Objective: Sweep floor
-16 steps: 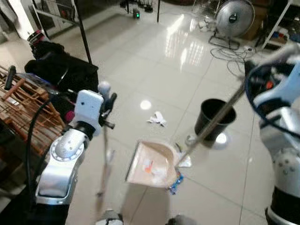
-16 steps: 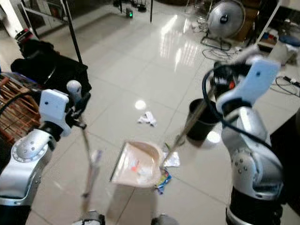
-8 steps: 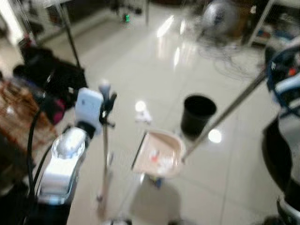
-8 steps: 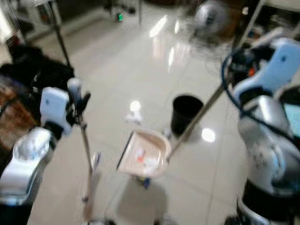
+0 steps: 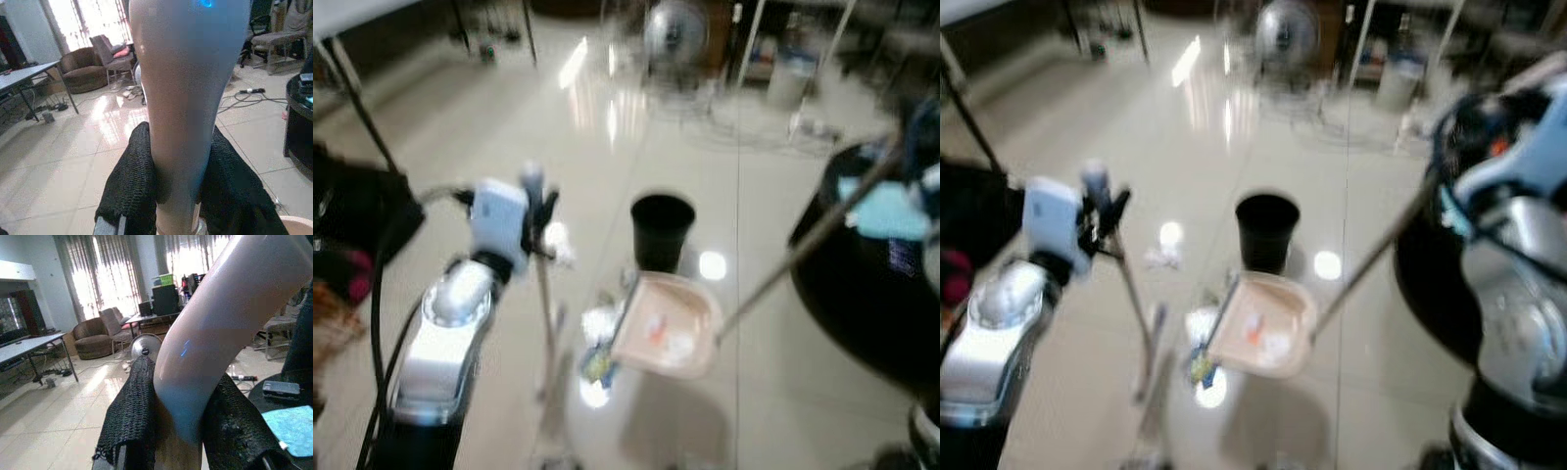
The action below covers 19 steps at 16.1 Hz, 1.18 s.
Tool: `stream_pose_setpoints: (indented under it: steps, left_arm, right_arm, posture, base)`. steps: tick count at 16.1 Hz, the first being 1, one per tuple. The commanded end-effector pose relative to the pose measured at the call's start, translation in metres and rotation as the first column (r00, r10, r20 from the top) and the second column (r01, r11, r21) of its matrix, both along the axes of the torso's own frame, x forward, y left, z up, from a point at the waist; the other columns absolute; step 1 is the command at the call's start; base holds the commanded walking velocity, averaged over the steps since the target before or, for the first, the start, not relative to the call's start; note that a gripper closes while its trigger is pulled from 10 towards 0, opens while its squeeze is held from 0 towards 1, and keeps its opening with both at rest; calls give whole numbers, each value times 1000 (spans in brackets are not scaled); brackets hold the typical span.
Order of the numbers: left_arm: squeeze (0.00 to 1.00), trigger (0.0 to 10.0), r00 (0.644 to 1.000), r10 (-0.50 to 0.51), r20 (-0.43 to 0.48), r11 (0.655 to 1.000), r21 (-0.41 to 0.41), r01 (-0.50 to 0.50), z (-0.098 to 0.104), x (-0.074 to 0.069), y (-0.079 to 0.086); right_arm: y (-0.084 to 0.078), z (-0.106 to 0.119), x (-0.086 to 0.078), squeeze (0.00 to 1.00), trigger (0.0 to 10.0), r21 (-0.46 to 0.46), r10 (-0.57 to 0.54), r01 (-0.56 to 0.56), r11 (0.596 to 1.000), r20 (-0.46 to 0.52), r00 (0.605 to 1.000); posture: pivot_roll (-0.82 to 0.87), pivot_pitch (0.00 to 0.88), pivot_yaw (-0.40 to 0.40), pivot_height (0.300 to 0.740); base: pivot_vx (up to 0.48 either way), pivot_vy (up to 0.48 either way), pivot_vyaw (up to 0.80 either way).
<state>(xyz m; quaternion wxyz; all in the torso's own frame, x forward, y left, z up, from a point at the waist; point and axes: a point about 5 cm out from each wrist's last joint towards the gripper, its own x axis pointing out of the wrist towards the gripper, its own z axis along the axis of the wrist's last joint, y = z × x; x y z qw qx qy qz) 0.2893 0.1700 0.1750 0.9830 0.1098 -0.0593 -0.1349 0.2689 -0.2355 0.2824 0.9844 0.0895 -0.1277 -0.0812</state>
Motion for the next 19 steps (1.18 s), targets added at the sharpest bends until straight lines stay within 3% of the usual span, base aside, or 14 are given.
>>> stream_pose_setpoints:
  steps: [1, 12, 14, 19]
  left_arm:
    - [0, 10000, 999, 37, 35, 998, 43, -39, 8, 2, 9]
    - [0, 10000, 997, 57, 56, 996, 60, -61, 14, 5, 15]
    - [0, 10000, 996, 60, 59, 996, 63, -63, 15, 6, 17]
    - [0, 10000, 996, 59, 66, 996, 67, -63, 16, 5, 17]
  right_arm:
    - [4, 7, -2, 0, 10000, 17, 26, -27, 999, 39, 999]
    - [-2, 23, -4, 0, 10000, 11, 44, -45, 999, 78, 996]
    - [0, 24, -3, 0, 10000, -30, 58, -56, 998, 65, 996]
    - [4, 21, 0, 0, 10000, -35, 52, -51, 998, 46, 998]
  posture:
    - [5, 102, -4, 740]
    - [5, 75, -16, 740]
    - [5, 67, -21, 740]
    - [12, 60, -26, 740]
  base:
    - [394, 0, 0]
    - [392, 0, 0]
    - [399, 0, 0]
    - [399, 0, 800]
